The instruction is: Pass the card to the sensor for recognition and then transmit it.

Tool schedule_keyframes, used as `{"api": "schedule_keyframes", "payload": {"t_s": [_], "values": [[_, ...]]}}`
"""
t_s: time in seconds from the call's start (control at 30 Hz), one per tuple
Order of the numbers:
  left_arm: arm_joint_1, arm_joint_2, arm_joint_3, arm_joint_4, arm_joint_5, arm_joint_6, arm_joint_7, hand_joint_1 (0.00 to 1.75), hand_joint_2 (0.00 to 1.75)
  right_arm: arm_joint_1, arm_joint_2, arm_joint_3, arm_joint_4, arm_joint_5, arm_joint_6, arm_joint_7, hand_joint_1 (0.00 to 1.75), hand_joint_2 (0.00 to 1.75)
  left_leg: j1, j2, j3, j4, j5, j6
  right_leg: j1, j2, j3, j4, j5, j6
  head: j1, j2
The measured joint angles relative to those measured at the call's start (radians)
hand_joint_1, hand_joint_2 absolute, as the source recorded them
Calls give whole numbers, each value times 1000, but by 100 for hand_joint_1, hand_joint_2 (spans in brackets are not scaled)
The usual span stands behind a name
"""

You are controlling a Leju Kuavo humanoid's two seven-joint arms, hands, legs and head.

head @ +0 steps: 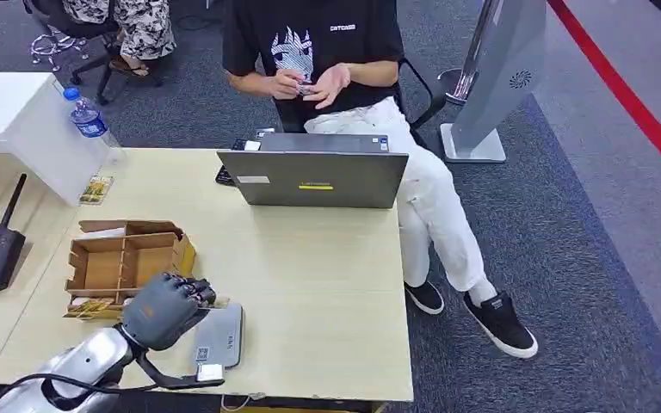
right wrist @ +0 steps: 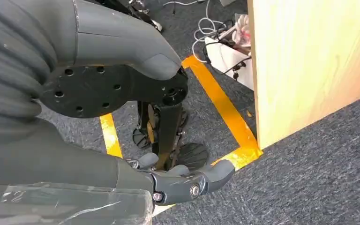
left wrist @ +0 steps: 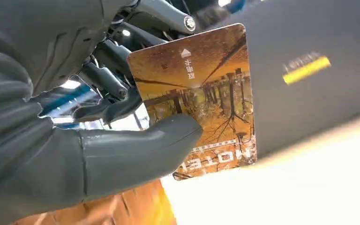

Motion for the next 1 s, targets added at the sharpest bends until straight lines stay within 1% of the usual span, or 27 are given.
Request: {"api": "schedule_keyframes", "payload": {"t_s": [0.33, 0.4, 0.83, 1.0], "values": [[-1, -6, -26, 35, 3, -5, 0, 175, 175, 0, 0, 0, 3, 0, 0, 0, 0, 175, 0, 0, 0, 0, 0, 0, 0, 0, 0, 0, 0, 0, 0, 0], [-3, -6, -31, 39, 10, -25, 0, 175, 175, 0, 0, 0, 3, 1, 0, 0, 0, 175, 0, 0, 0, 0, 0, 0, 0, 0, 0, 0, 0, 0, 0, 0], [-12, 11, -58, 40, 38, -49, -2, 175, 175, 2, 0, -2, 3, 12, 1, 0, 0, 175, 0, 0, 0, 0, 0, 0, 0, 0, 0, 0, 0, 0, 0, 0], [-20, 21, -70, 40, 73, -97, -10, 175, 175, 3, 0, -3, 2, 18, 2, 0, 0, 175, 0, 0, 0, 0, 0, 0, 0, 0, 0, 0, 0, 0, 0, 0]]}}
